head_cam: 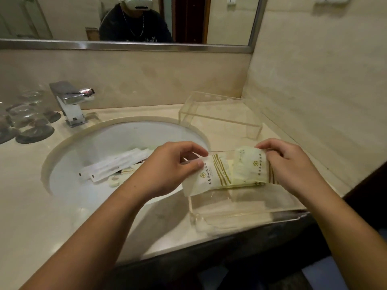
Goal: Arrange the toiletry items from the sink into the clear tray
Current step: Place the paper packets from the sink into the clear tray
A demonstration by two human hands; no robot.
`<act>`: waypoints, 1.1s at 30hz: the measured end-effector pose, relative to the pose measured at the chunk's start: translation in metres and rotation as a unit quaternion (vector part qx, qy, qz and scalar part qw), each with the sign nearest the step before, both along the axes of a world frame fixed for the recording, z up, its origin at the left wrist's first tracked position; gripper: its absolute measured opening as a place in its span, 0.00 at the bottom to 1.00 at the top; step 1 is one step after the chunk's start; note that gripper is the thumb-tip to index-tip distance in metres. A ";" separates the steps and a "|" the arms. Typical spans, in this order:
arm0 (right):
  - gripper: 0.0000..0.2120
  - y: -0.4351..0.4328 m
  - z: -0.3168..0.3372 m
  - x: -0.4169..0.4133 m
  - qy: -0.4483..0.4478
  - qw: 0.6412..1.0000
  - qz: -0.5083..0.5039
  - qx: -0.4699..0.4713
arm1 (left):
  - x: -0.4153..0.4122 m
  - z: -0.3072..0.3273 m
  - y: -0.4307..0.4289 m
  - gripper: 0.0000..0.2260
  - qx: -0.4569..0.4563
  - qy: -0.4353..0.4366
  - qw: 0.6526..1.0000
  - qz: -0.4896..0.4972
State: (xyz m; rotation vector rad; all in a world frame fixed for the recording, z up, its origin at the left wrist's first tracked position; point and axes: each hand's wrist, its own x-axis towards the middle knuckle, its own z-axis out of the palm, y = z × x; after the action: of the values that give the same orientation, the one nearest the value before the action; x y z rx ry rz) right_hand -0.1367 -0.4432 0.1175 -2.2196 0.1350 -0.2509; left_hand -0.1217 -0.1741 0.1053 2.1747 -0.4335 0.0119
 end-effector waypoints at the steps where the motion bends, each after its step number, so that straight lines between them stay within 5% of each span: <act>1: 0.16 -0.004 -0.002 -0.002 0.006 1.000 0.005 -0.012 | -0.001 0.000 -0.006 0.07 0.014 -0.001 1.000 -0.006; 19: 0.11 -0.006 -0.019 -0.022 0.071 0.961 0.091 -0.251 | -0.014 -0.012 -0.026 0.14 0.243 -0.069 0.964 -0.079; 33: 0.12 0.002 -0.020 -0.027 0.104 0.961 0.116 -0.229 | -0.016 -0.017 -0.029 0.13 0.271 -0.089 0.953 -0.100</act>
State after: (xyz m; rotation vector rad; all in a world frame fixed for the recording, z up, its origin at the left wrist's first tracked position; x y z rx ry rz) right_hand -0.1639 -0.4411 0.0970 -2.6932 -0.0794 0.0936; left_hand -0.1375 -0.2034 0.0881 2.6672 -0.8387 -0.0265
